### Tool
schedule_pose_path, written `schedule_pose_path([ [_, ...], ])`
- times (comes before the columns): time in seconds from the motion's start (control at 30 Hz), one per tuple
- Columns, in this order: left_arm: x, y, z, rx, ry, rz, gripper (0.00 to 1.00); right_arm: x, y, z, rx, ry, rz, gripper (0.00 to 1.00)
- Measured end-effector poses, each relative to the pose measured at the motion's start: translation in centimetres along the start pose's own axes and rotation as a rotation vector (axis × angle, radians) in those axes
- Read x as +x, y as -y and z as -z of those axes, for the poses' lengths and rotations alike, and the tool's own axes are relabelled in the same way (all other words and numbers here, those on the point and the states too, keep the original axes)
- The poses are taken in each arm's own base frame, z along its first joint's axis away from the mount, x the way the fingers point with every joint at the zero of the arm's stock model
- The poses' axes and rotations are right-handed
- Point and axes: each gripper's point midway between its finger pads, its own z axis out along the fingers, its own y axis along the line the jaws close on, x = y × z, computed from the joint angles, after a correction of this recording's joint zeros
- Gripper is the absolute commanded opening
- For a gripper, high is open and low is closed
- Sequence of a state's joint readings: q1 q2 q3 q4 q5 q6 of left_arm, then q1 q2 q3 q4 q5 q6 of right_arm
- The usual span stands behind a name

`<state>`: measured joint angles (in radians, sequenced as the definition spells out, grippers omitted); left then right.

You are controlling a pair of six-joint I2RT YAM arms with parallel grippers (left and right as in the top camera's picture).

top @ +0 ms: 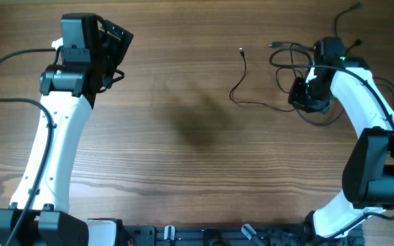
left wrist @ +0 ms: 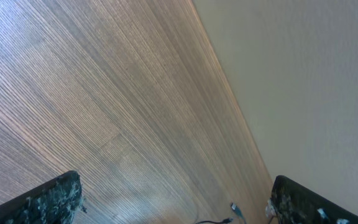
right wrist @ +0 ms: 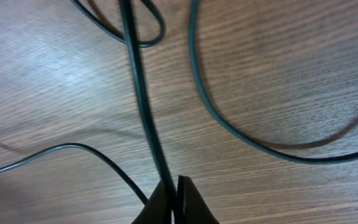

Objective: Untangle cables

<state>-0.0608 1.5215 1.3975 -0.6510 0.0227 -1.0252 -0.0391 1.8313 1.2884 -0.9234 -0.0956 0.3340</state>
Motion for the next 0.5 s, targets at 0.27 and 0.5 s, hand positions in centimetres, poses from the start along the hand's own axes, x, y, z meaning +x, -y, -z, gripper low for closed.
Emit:
schedule_pose_path([
  [0.27, 0.0, 0.0, 0.0, 0.0, 0.0, 0.0, 1.0, -0.7, 1.4, -0.9, 0.071, 0.054, 0.011, 1.0],
  [0.5, 0.0, 0.0, 0.0, 0.0, 0.0, 0.0, 1.0, -5.5, 0.0, -0.4, 0.019, 0.255, 0.022, 1.0],
])
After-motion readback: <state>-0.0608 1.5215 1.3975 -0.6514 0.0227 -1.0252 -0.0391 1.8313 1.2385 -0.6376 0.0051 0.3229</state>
